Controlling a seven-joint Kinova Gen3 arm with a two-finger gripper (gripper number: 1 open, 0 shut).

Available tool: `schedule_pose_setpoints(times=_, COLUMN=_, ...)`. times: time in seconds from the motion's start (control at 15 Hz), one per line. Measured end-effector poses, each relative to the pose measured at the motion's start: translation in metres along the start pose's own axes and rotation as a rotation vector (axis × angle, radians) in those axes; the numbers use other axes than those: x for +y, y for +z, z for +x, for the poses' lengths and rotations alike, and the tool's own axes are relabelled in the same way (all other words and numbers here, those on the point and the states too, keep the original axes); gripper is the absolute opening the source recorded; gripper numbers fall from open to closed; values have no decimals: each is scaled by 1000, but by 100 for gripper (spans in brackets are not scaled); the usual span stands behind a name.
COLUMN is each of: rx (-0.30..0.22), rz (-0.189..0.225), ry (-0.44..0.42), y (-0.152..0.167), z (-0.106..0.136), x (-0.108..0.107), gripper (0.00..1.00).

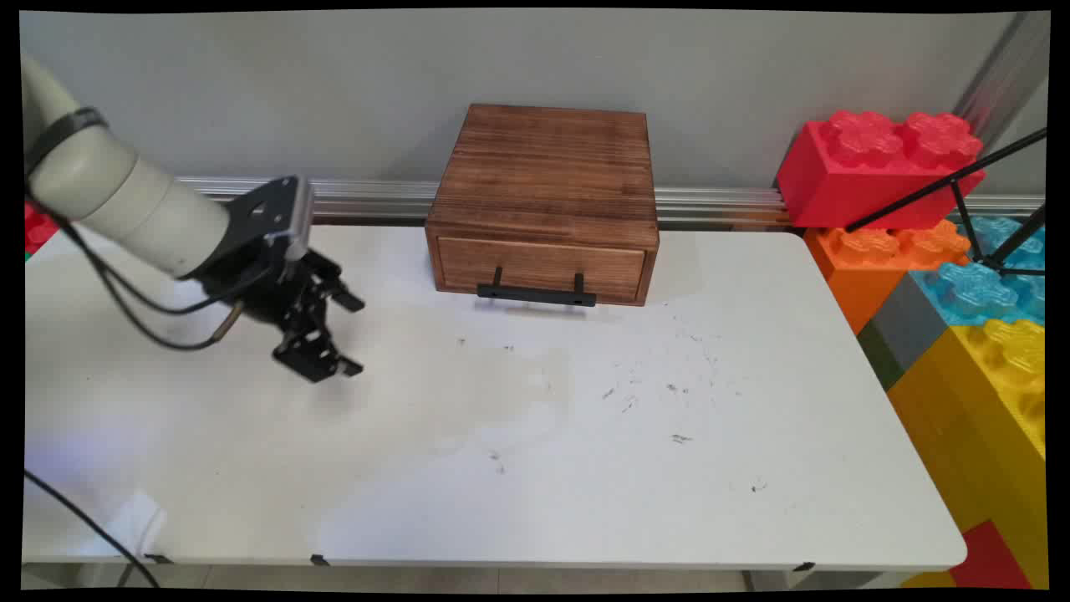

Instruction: Open the drawer

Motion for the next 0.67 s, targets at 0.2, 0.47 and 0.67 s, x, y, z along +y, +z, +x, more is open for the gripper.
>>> schedule_pose_setpoints(times=0.2, rx=19, rz=12, ry=-1, y=-2, z=31, x=-12, gripper=100)
schedule_pose_setpoints(times=0.47, rx=36, rz=23, ry=5, y=-5, z=74, x=-32, gripper=100)
schedule_pose_setpoints(times=0.67, rx=37, rz=30, ry=30, y=-3, z=105, x=-44, gripper=100)
